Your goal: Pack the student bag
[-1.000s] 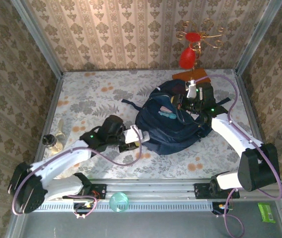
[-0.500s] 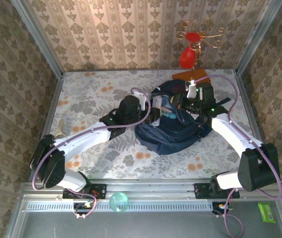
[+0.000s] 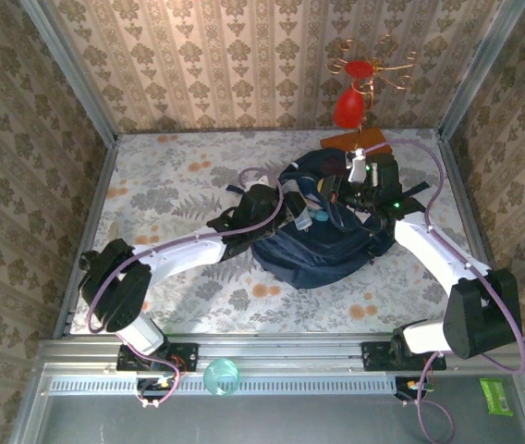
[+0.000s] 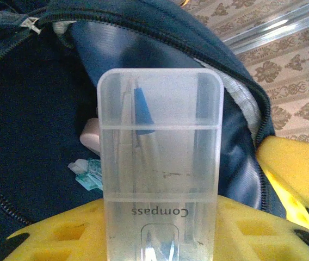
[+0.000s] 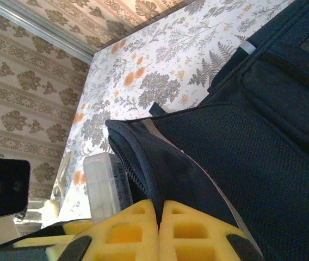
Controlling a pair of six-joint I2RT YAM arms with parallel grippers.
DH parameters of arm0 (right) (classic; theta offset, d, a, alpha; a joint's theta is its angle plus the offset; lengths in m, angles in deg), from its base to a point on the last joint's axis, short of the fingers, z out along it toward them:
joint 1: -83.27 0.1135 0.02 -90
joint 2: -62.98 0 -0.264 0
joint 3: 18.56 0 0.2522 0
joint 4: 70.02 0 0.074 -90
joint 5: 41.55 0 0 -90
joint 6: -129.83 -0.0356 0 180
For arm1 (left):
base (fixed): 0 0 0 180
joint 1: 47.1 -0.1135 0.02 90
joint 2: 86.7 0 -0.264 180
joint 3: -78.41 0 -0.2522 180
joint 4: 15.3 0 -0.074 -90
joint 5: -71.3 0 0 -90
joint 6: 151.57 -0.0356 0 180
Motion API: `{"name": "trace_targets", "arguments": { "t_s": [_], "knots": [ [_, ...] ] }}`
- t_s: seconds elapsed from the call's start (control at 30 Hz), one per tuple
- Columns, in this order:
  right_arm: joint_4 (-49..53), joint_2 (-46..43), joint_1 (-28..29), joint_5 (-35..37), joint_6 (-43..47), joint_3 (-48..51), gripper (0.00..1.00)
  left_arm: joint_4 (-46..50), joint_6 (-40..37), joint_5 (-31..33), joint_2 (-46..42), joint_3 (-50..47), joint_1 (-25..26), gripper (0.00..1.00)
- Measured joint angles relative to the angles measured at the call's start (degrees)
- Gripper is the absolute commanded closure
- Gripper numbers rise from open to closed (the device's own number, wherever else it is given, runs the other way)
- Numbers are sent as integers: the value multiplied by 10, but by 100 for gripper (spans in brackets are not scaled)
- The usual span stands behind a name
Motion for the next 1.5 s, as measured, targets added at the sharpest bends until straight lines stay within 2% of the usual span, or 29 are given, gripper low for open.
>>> {"name": "trace_targets", "arguments": {
  "t_s": [0.23,0.47,0.57,0.73,0.87,0.97,1.07,1.17,1.27,1.43,1.5],
  "knots": [
    [0,0,0,0,0,0,100,-5,10,0,8,0,5,36],
    [0,0,0,0,0,-1,100,2,-12,-3,4,0,5,31],
    [2,0,0,0,1,-3,100,28,-45,-3,-13,0,5,29],
    [12,-1,3,-2,19,-3,100,122,-150,29,-92,-1,3,22],
    [26,-8,12,-2,38,-3,100,174,-197,28,-132,-7,-37,21],
    [27,-16,17,-2,45,2,100,201,-215,10,-114,-7,-78,20],
    [28,-17,17,-2,48,3,100,220,-225,-19,-77,-6,-93,20],
    [28,-17,17,-2,48,3,100,226,-225,-54,-39,-5,-94,30],
    [28,-17,17,-2,48,3,100,219,-213,-94,-10,-5,-94,50],
    [33,-15,18,-2,48,0,100,186,-191,-132,-5,-17,-98,92],
    [47,-12,19,-2,52,-13,100,172,-185,-140,-12,-27,-100,100]
  ]
}}
